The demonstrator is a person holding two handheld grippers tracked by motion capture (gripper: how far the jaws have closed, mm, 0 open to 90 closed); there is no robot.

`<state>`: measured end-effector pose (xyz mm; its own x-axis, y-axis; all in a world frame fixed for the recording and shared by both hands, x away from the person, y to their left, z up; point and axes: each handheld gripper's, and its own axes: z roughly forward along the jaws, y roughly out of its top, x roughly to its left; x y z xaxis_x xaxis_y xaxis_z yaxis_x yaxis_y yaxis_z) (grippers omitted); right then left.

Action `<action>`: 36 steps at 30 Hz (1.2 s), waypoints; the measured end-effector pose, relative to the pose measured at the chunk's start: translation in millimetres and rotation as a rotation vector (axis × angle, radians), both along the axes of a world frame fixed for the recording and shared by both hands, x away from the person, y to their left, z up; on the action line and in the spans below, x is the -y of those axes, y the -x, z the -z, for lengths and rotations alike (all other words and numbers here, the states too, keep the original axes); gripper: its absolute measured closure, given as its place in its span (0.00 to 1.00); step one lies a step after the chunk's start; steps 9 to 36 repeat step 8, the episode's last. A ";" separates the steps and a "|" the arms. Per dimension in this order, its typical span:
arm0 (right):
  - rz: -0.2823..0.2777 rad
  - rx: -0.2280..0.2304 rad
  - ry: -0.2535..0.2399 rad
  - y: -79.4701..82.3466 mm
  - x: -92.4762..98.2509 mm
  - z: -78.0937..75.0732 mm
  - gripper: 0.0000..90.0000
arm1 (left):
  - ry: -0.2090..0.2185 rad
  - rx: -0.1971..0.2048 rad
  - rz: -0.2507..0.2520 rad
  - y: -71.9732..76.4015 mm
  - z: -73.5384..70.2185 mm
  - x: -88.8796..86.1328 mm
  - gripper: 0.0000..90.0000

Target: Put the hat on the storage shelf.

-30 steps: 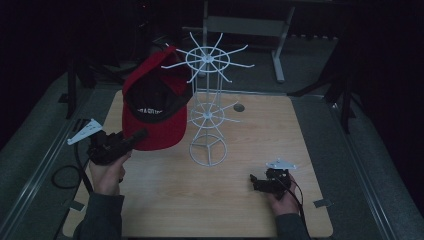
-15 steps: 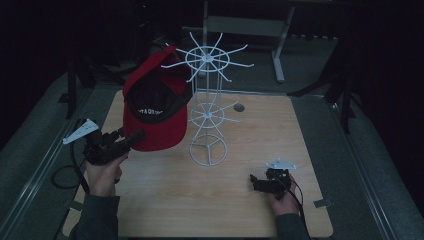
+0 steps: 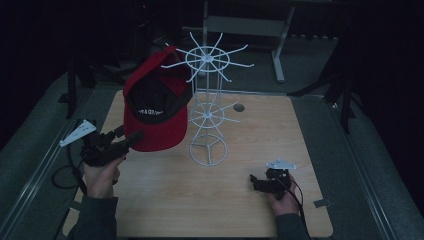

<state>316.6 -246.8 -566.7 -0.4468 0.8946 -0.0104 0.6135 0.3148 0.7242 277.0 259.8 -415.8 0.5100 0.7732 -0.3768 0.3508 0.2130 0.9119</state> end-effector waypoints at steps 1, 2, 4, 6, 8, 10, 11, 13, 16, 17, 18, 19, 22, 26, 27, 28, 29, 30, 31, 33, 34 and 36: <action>0.000 0.000 0.000 0.0 0.0 0.0 0.15 | 0.000 0.000 -0.001 0.3 0.0 -0.5 0.37; 0.000 0.000 0.000 0.0 0.0 0.0 0.15 | -0.001 -0.001 -0.001 0.6 0.1 -1.0 0.37; 0.000 0.000 0.000 0.0 0.0 0.0 0.15 | -0.003 -0.003 0.001 1.2 0.5 -1.3 0.37; 0.000 0.000 0.000 0.0 0.0 0.0 0.15 | -0.010 0.003 -0.010 2.5 0.9 -1.7 0.37; 0.000 0.000 0.000 0.0 0.0 0.0 0.15 | -0.002 0.006 0.001 3.0 1.6 -2.5 0.42; 0.000 0.000 0.000 0.0 0.0 0.0 0.15 | -0.002 0.006 0.001 3.0 1.6 -2.5 0.42; 0.000 0.000 0.000 0.0 0.0 0.0 0.15 | -0.002 0.006 0.001 3.0 1.6 -2.5 0.42; 0.000 0.000 0.000 0.0 0.0 0.0 0.15 | -0.002 0.006 0.001 3.0 1.6 -2.5 0.42; 0.000 0.000 0.000 0.0 0.0 0.0 0.15 | -0.002 0.006 0.001 3.0 1.6 -2.5 0.42; 0.000 0.000 0.000 0.0 0.0 0.0 0.15 | -0.002 0.006 0.001 3.0 1.6 -2.5 0.42; 0.000 0.000 0.000 0.0 0.0 0.0 0.15 | -0.002 0.006 0.001 3.0 1.6 -2.5 0.42; 0.000 0.000 0.000 0.0 0.0 0.0 0.15 | -0.002 0.006 0.001 3.0 1.6 -2.5 0.42; 0.000 0.000 0.000 0.0 0.0 0.0 0.15 | -0.002 0.006 0.001 3.0 1.6 -2.5 0.42; 0.000 0.000 0.000 0.0 0.0 0.0 0.15 | -0.002 0.006 0.001 3.0 1.6 -2.5 0.42; 0.000 0.000 0.000 0.0 0.0 0.0 0.15 | -0.002 0.006 0.001 3.0 1.6 -2.5 0.42; 0.000 0.000 0.000 0.0 0.0 0.0 0.15 | -0.002 0.006 0.001 3.0 1.6 -2.5 0.42; 0.000 0.000 0.000 0.0 0.0 0.0 0.15 | -0.002 0.006 0.001 3.0 1.6 -2.5 0.42; 0.000 0.000 0.000 0.0 0.0 0.0 0.15 | -0.002 0.006 0.001 3.0 1.6 -2.5 0.42; 0.000 0.000 0.000 0.0 0.0 0.0 0.15 | -0.002 0.006 0.001 3.0 1.6 -2.5 0.42; 0.000 0.000 0.000 0.0 0.0 0.0 0.15 | -0.002 0.006 0.001 3.0 1.6 -2.5 0.42; 0.000 0.000 0.000 0.0 0.0 0.0 0.15 | -0.002 0.006 0.001 3.0 1.6 -2.5 0.42; 0.000 0.000 0.000 0.0 0.0 0.0 0.15 | -0.002 0.006 0.001 3.0 1.6 -2.5 0.42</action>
